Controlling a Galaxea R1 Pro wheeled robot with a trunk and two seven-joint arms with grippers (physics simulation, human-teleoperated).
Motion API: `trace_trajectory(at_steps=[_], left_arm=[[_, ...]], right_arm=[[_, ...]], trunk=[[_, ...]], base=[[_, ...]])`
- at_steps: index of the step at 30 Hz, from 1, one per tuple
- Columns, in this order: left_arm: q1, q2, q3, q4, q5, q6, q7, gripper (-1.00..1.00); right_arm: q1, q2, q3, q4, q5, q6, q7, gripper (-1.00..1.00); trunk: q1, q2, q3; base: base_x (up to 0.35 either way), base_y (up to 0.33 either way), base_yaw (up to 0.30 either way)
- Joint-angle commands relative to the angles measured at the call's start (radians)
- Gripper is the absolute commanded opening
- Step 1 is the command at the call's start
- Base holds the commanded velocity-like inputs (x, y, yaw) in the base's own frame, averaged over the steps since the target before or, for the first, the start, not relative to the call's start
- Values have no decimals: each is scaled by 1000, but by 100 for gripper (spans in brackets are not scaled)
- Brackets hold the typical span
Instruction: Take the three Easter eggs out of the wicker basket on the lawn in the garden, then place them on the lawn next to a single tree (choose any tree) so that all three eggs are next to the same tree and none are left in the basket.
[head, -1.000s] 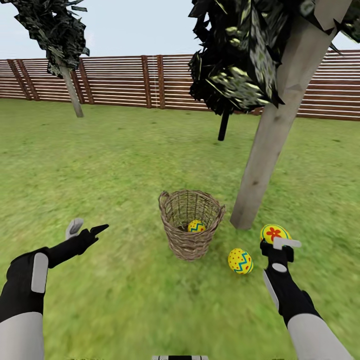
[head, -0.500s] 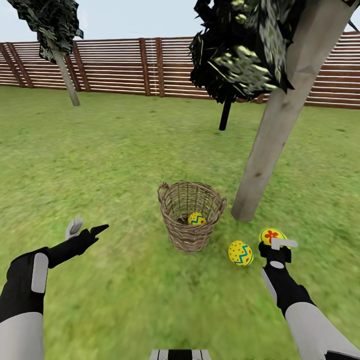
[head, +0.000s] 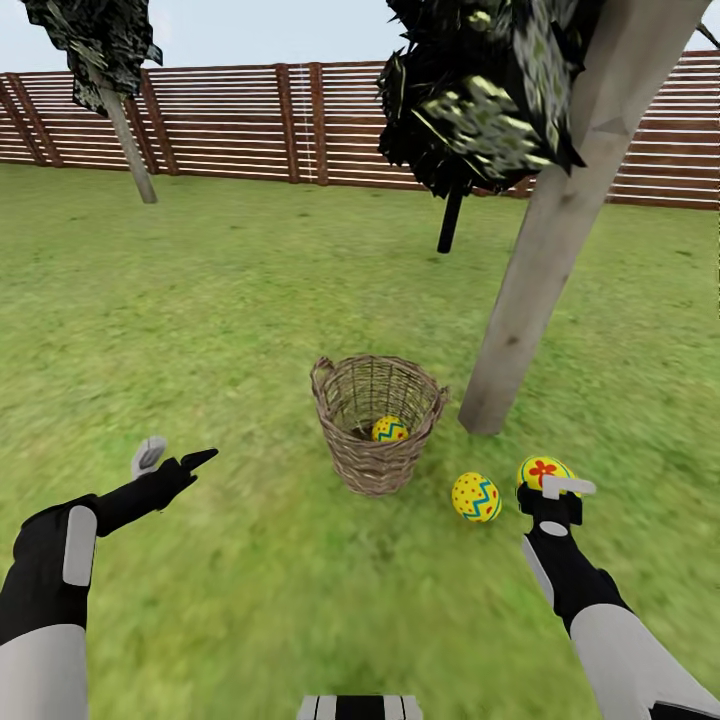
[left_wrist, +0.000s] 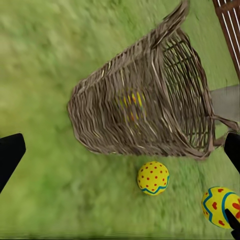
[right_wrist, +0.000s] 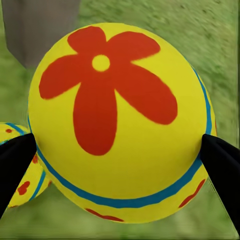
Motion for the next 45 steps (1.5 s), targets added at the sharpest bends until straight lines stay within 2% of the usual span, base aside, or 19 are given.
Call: trace_trajectory(at_steps=[1, 5, 12, 21, 29, 31, 34, 35, 38, 45], left_arm=[[-1, 0, 2, 0, -4, 4, -6, 100], [-1, 1, 3, 0, -4, 4, -6, 100], [-1, 0, 3, 0, -3, 4, -6, 100], [-1, 0, 3, 0, -2, 4, -6, 100], [1, 0, 3, -3, -2, 4, -6, 100], [1, 0, 3, -3, -2, 4, -6, 100], [1, 0, 3, -2, -2, 4, -6, 100], [1, 0, 3, -1, -2, 4, -6, 100], [1, 0, 3, 0, -2, 4, -6, 100], [1, 0, 3, 0, -2, 4, -6, 100]], right_arm=[[-1, 0, -2, 0, 9, 2, -1, -100], [-1, 2, -2, -1, 9, 1, -1, -100], [-1, 3, 0, 1, 10, -1, -3, -100], [0, 5, 1, 2, 13, -1, -3, -100], [-2, 0, -7, 3, 3, 2, -8, -100], [-41, -2, -6, 66, 0, 9, -10, -100], [-162, -28, -5, 313, 8, -4, -9, -100], [-180, -32, -5, 349, 10, -6, -8, -100], [-207, -42, -5, 382, 9, -7, -7, -100], [-237, -53, -3, 388, 9, -10, -2, -100]], trunk=[[-1, 0, -1], [-1, 0, -1], [-1, 0, -1], [-1, 0, -1], [0, -1, -5], [1, -1, -12], [2, -2, -24], [3, -2, -28], [4, -3, -39], [7, -4, -66]], base=[[-211, -229, 0], [-216, -240, 8], [-94, -305, 260], [191, -263, 284], [43, -48, 22], [0, 0, 0], [0, 0, 0], [0, 0, 0], [0, 0, 0], [0, 0, 0]])
